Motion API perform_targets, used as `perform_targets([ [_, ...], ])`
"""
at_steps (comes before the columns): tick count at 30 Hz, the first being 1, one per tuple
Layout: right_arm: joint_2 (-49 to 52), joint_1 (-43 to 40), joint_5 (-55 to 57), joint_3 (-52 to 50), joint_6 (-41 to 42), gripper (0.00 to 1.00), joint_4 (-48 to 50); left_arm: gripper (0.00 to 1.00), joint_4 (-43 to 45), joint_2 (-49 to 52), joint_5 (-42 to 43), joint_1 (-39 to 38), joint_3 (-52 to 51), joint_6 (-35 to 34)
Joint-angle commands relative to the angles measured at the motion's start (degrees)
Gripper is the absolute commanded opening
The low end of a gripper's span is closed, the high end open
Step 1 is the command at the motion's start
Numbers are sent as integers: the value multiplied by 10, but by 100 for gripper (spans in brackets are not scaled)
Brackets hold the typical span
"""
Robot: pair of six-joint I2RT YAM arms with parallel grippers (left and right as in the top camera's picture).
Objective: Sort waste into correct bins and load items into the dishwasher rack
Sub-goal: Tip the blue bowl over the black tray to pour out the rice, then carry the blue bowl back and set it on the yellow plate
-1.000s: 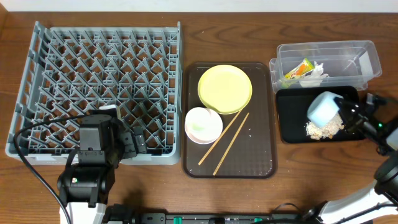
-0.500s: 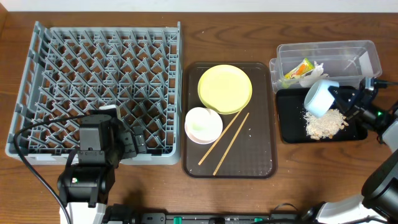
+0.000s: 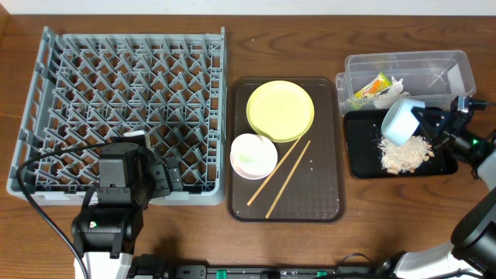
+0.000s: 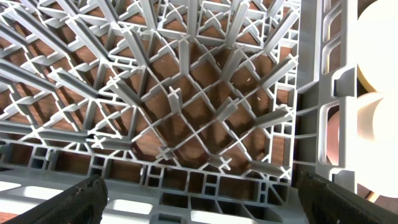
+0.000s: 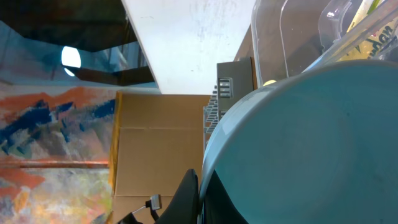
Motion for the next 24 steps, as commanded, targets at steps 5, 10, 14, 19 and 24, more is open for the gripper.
perform_targets([
  [5, -16, 50, -18, 5, -28, 1, 1, 99, 0, 0, -1, 3, 12, -5],
  [10, -63, 124, -18, 5, -27, 1, 7, 99, 0, 0, -1, 3, 12, -5],
  [14, -102, 191, -2, 5, -25, 1, 59, 99, 0, 0, -1, 3, 12, -5],
  [19, -120, 280, 99, 5, -24, 1, 136, 99, 0, 0, -1, 3, 12, -5],
  [24, -120, 391, 262, 5, -41, 1, 198, 99, 0, 0, -1, 3, 12, -5],
])
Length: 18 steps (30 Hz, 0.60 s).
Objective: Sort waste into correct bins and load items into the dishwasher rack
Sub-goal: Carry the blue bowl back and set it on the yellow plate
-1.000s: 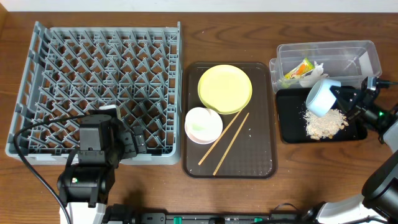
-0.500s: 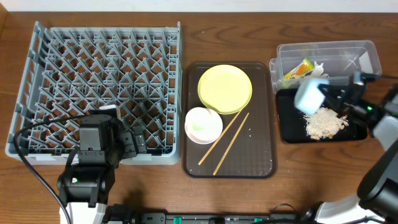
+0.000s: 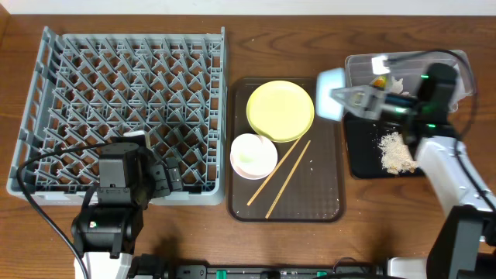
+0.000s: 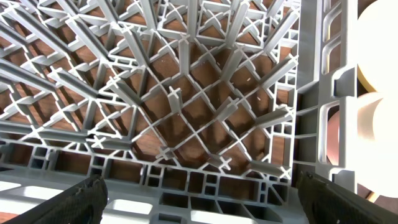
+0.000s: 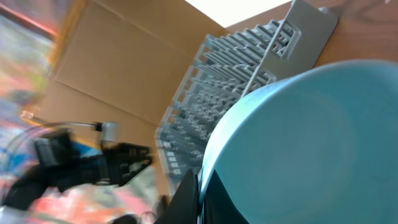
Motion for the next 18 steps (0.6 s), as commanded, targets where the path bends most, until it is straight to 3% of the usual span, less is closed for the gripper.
perform_targets([
  [1, -4, 69, 136, 4, -38, 1, 28, 99, 0, 0, -1, 3, 12, -5],
  [6, -4, 174, 291, 4, -162, 1, 6, 99, 0, 0, -1, 3, 12, -5],
  [13, 10, 318, 646, 4, -299, 1, -97, 99, 0, 0, -1, 3, 12, -5],
  [18, 39, 355, 709, 4, -321, 1, -99, 99, 0, 0, -1, 3, 12, -5],
])
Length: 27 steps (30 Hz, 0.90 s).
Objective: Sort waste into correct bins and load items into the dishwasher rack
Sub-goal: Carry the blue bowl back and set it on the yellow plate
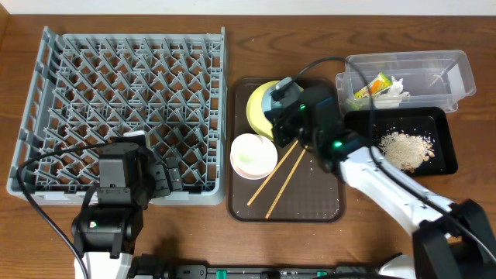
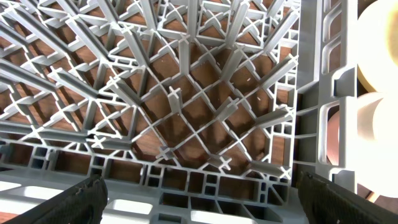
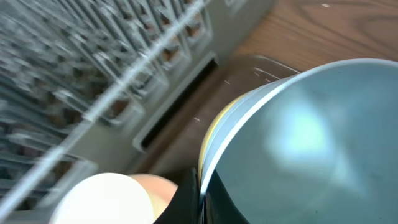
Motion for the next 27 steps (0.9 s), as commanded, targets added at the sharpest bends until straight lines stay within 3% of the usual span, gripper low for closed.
perform_targets([
  [1, 31, 13, 113, 4, -49, 1, 0, 99, 0, 0, -1, 3, 11, -5],
  [9, 97, 13, 113, 4, -49, 5, 23, 99, 0, 0, -1, 3, 11, -5],
  [13, 100, 13, 112, 4, -49, 21, 30, 99, 0, 0, -1, 3, 11, -5],
  [15, 96, 14, 110, 4, -49, 39, 26, 99, 0, 0, -1, 3, 11, -5],
  [18, 76, 14, 93, 4, -49, 57, 9, 99, 0, 0, -1, 3, 11, -5],
  [24, -24, 15, 73, 4, -27, 58, -37, 99, 0, 0, -1, 3, 11, -5],
  [27, -70, 15, -3, 4, -14, 55, -65, 99, 0, 0, -1, 3, 11, -5],
])
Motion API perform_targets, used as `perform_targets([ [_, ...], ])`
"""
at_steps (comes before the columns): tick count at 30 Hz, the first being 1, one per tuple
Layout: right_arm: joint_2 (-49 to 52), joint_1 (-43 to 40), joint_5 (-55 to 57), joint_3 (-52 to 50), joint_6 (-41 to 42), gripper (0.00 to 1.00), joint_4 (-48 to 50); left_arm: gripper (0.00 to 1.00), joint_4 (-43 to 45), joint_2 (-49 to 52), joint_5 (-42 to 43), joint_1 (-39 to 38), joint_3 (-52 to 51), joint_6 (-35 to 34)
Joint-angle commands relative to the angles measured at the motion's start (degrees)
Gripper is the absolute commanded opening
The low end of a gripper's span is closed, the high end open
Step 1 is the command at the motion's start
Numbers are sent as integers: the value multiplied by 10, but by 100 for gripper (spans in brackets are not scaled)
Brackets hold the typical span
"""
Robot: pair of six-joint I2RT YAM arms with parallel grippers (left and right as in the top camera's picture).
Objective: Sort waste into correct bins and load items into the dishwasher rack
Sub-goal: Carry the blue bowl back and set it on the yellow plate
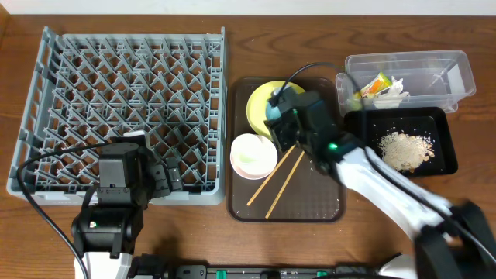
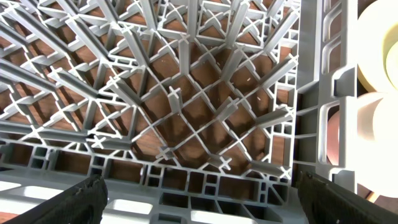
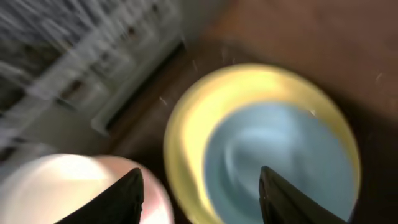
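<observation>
A light blue bowl (image 3: pixel 280 155) sits upright in the yellow plate (image 3: pixel 186 124) on the brown tray (image 1: pixel 325 194). My right gripper (image 3: pixel 199 180) hangs just above the bowl, open, nothing between its fingers; in the overhead view the gripper (image 1: pixel 288 116) hides the bowl. A white bowl (image 1: pixel 252 155) and two chopsticks (image 1: pixel 283 174) lie on the tray beside the plate. The grey dishwasher rack (image 1: pixel 124 101) stands at the left. My left gripper (image 2: pixel 199 208) is open over the rack's front right corner.
A clear bin (image 1: pixel 434 70) holding wrappers stands at the back right. In front of it a black bin (image 1: pixel 438 163) holds a heap of food crumbs (image 1: pixel 403 151). The rack's wall (image 2: pixel 323 124) borders the tray.
My right gripper was shut on the blue bowl's rim just over the yellow plate. Now it is open and the bowl rests in the plate. The left arm has not moved.
My right gripper held the blue bowl tipped over the black bin, where crumbs lay heaped. Then it held the bowl near the clear bin, then over the yellow plate on the tray. Now the bowl lies in the plate, let go.
</observation>
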Motion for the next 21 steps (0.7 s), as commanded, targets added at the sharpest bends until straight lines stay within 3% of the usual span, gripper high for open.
perform_targets([
  [1, -49, 5, -92, 4, 21, 52, -22, 99, 0, 0, -1, 3, 12, -5],
  [9, -26, 21, -119, 4, 84, 45, -99, 99, 0, 0, -1, 3, 12, -5],
  [21, 61, 37, -119, 4, 133, 38, -97, 99, 0, 0, -1, 3, 12, -5],
])
